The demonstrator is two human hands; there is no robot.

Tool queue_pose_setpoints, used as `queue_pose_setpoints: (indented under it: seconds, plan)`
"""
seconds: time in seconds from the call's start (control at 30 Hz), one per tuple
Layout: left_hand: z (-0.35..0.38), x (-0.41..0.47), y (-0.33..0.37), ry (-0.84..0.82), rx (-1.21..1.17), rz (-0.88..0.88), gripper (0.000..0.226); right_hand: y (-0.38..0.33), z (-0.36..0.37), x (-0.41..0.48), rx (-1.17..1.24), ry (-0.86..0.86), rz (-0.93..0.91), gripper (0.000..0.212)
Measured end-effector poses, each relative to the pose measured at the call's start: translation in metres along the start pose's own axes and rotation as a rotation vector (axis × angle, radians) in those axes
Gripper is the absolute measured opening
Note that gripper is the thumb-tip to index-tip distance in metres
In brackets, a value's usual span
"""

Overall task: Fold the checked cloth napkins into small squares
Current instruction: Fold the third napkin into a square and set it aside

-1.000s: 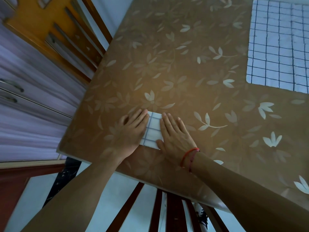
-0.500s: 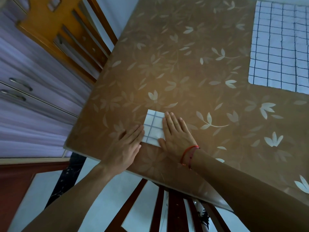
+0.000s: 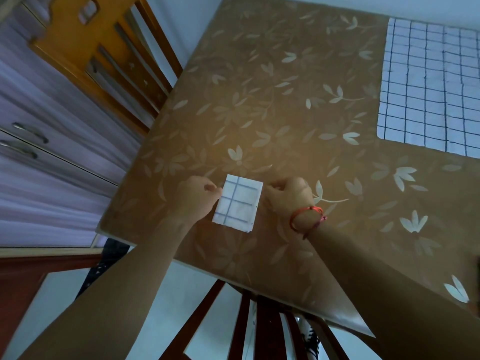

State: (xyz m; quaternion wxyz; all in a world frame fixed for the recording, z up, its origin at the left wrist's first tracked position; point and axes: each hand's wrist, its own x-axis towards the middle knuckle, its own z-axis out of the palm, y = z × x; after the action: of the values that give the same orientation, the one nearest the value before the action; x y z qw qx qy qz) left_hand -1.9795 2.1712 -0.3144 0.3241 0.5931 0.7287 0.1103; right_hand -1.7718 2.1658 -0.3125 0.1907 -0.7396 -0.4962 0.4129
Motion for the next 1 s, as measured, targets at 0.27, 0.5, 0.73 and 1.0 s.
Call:
queue_pose_setpoints:
  seconds: [0.27, 0.5, 0.73, 1.0]
  plan:
    - [0.005, -0.003, 0.004, 0.01, 0.04, -0.025, 0.018, 0.0, 0.01, -0.003, 0.041, -0.176, 0.201, 0.018]
    - [0.012, -0.004, 0.003, -0.001, 0.063, -0.011, 0.019, -0.007, 0.015, 0.005, 0.085, -0.172, 0.24, 0.008]
    - [0.013, -0.004, 0.006, 0.035, 0.02, -0.019, 0.009, -0.002, 0.017, -0.003, 0.15, -0.148, 0.245, 0.009]
    - [0.013, -0.004, 0.004, 0.056, 0.019, -0.02, 0.007, 0.003, 0.02, -0.001, 0.179, -0.127, 0.235, 0.012]
